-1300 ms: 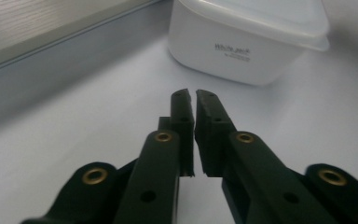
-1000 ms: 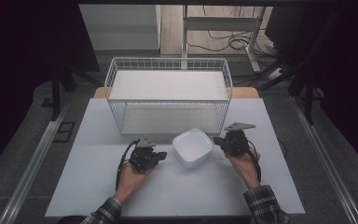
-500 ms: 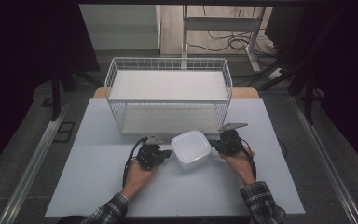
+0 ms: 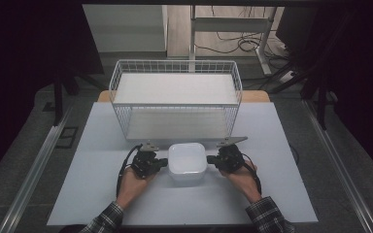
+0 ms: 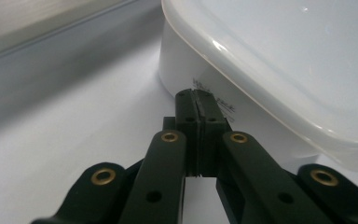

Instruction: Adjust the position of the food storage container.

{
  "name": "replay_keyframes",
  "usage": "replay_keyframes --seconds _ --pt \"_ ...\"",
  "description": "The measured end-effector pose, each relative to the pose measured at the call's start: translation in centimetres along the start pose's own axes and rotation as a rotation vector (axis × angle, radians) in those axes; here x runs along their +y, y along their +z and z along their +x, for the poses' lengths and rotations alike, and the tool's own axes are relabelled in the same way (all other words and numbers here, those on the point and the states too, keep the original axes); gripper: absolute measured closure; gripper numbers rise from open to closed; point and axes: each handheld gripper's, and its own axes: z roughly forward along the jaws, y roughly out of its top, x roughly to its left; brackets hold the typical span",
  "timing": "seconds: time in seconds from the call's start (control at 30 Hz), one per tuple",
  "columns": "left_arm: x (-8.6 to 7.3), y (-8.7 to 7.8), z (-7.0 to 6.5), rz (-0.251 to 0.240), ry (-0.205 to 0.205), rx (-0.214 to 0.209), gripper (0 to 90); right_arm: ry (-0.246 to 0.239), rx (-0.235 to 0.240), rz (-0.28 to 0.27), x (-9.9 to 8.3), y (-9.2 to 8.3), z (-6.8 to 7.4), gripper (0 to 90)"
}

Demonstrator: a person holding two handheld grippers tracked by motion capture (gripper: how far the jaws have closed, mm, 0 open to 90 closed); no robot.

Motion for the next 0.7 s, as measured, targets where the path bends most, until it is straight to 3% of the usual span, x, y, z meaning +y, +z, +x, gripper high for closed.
replay_keyframes --seconds 0.23,0.47,0.57,0.7 --pt "-0.5 -0.8 0.5 0.008 -0.013 0.004 90.0 -0.015 0.015 0.009 -0.1 0.3 1.6 89.0" --pt "-0.6 -0.9 1.0 -0.006 -0.019 -0.015 90.0 -0.019 -0.001 -0.011 -0.1 0.1 1.8 88.8" --pt "-0.7 -1.4 1.1 -0.013 -0.016 -0.003 86.8 -0.043 -0.034 -0.024 -0.1 -0.2 1.9 86.6" --pt "-1.2 -2.8 1.1 -0.047 -0.019 0.008 72.4 -0.037 -0.058 -0.06 -0.6 -1.4 1.6 75.2"
